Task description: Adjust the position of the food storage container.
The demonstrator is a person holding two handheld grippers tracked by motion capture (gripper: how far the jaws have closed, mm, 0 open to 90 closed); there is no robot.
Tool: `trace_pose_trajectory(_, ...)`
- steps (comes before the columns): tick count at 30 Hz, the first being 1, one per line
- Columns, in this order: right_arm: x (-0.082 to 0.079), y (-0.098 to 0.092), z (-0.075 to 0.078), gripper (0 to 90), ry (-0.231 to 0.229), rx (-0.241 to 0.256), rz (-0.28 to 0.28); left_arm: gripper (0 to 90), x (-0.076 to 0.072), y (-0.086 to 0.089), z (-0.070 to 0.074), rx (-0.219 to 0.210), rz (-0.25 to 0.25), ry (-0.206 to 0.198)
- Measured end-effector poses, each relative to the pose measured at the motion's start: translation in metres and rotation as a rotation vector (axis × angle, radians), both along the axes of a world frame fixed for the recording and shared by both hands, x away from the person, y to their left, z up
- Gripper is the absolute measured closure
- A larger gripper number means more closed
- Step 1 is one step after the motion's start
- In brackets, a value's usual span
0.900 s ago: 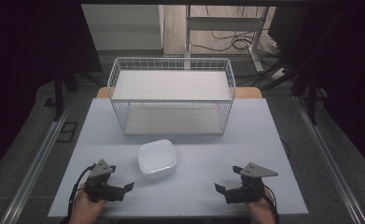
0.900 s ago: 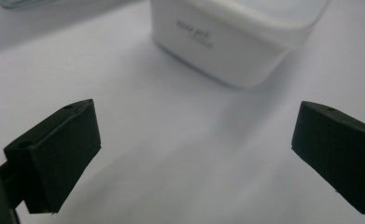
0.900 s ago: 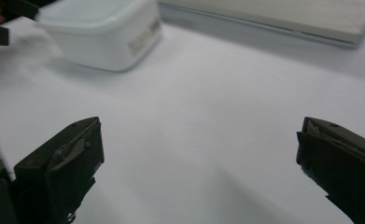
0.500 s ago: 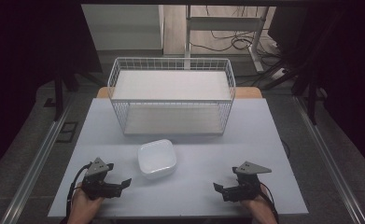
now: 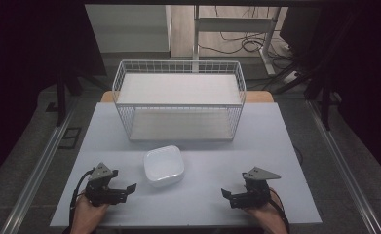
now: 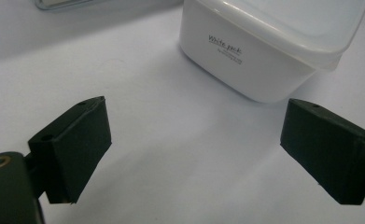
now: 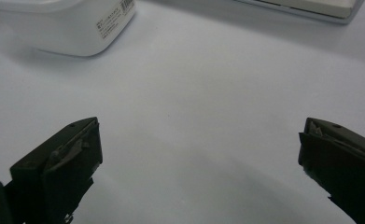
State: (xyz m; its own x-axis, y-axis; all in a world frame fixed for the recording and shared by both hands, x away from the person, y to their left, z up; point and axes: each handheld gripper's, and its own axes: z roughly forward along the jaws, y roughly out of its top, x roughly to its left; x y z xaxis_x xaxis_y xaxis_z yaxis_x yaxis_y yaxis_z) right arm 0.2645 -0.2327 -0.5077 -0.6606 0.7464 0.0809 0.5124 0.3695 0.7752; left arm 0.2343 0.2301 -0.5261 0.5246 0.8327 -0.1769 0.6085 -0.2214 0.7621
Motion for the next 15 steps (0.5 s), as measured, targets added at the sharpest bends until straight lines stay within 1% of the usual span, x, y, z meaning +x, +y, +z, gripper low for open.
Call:
trace_pose_trajectory(1, 0.0, 0.002, 0.001, 0.0, -0.003, -0.013, 0.007, 7.3, 0.001, 0.0, 0.001, -0.009, 0.0, 0.003)
trace_pose_trajectory(2, 0.0, 0.004, 0.002, 0.0, -0.004, -0.021, 0.018, 7.1, 0.002, 0.001, 0.001, -0.033, -0.009, 0.007)
trace_pose_trajectory(3, 0.001, 0.007, 0.002, 0.0, 0.001, -0.032, 0.033, 6.8, 0.003, 0.001, 0.002, -0.048, -0.013, 0.009)
trace_pose_trajectory(5, 0.002, 0.01, 0.003, 2.7, 0.008, -0.029, 0.051, 6.9, 0.005, 0.002, 0.003, -0.068, -0.006, 0.017)
trace_pose_trajectory(8, 0.005, 0.015, 0.004, 7.1, 0.016, -0.028, 0.07, 11.4, 0.008, 0.002, 0.005, -0.068, -0.003, 0.018)
trace_pose_trajectory(11, 0.01, 0.02, 0.006, 11.7, 0.03, -0.028, 0.068, 18.1, 0.011, 0.0, 0.006, -0.054, -0.004, 0.013)
trace_pose_trajectory(13, 0.013, 0.022, 0.007, 17.4, 0.037, -0.021, 0.067, 24.0, 0.013, -0.002, 0.007, -0.047, -0.01, 0.009)
trace_pose_trajectory(14, 0.015, 0.024, 0.008, 22.3, 0.038, -0.017, 0.071, 26.4, 0.015, -0.003, 0.007, -0.047, -0.004, 0.01)
trace_pose_trajectory(15, 0.016, 0.026, 0.009, 25.4, 0.041, -0.016, 0.082, 28.5, 0.016, -0.004, 0.008, -0.05, -0.006, 0.011)
